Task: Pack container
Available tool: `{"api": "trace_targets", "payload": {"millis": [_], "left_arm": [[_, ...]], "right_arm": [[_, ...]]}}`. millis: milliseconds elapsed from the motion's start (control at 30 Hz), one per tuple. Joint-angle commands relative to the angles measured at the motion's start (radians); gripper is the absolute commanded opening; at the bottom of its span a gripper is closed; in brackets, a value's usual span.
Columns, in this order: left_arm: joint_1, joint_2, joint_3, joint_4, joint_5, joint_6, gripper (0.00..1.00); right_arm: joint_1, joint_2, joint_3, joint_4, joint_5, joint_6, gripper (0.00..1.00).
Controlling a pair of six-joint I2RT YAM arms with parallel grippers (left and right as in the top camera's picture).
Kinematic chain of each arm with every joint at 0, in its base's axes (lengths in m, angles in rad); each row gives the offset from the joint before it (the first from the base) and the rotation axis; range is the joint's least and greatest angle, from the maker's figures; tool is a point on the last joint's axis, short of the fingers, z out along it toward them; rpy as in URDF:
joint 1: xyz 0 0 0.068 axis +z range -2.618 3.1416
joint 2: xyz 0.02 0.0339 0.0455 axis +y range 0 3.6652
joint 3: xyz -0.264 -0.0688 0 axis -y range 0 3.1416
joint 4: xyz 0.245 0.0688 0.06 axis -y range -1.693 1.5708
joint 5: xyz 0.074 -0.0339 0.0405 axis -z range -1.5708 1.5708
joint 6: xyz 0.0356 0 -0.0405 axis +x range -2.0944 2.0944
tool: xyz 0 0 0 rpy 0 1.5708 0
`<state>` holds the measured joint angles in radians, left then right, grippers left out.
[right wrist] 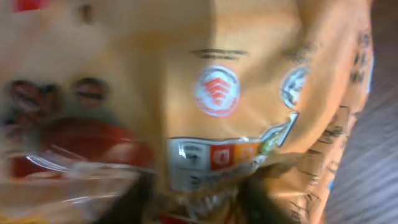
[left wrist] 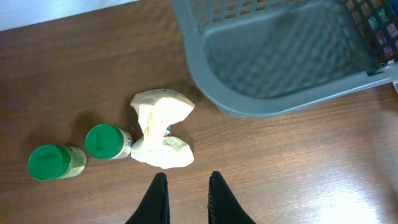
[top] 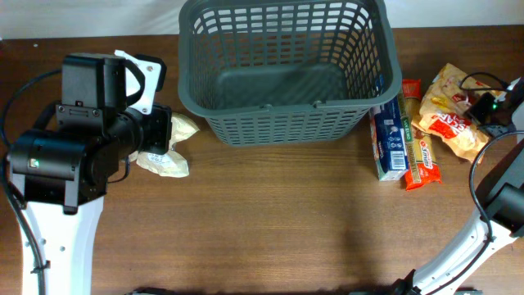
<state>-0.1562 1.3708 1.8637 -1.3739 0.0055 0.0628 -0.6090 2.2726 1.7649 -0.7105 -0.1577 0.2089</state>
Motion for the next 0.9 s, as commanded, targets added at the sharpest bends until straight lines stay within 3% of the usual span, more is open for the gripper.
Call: {"api": "trace_targets", "payload": {"millis": [0, 33, 67, 100, 167, 200, 500, 867], "left_arm": [[0.004, 0.003, 0.003, -0.003, 0.018, -0.006, 0.07], [0.004, 0.003, 0.003, -0.003, 0.018, -0.006, 0.07], [0.004, 0.003, 0.003, -0.003, 0.018, -0.006, 0.07], [0.004, 0.003, 0.003, -0.003, 0.018, -0.006, 0.07], [0.004, 0.003, 0.003, -0.003, 0.018, -0.006, 0.07], [0.004, 0.003, 0.003, -0.003, 0.018, -0.006, 0.07], [0.004, 0.003, 0.003, -0.003, 0.018, -0.006, 0.07], [0.004, 0.003, 0.003, -0.003, 0.018, -0.006, 0.07]], "right_arm": [[0.000, 0.125, -0.073, -0.039, 0.083, -0.008, 0.83], [0.000, 0.125, -0.073, -0.042, 0.084, -0.008, 0.83], [0.000, 0.125, -0.073, -0.043, 0.084, -0.008, 0.75], [0.000, 0.125, -0.074, -0.042, 0.084, -0.008, 0.61], [0.000, 0.125, -0.074, -0.042, 0.084, -0.008, 0.17], [0.000, 0.125, -0.074, -0.042, 0.083, -0.008, 0.04], [0.000, 0.125, -0.074, -0.047, 0.063, -0.009, 0.04], [-0.014, 0.036, -0.017, -0.057, -0.098, -0.009, 0.04]]}}
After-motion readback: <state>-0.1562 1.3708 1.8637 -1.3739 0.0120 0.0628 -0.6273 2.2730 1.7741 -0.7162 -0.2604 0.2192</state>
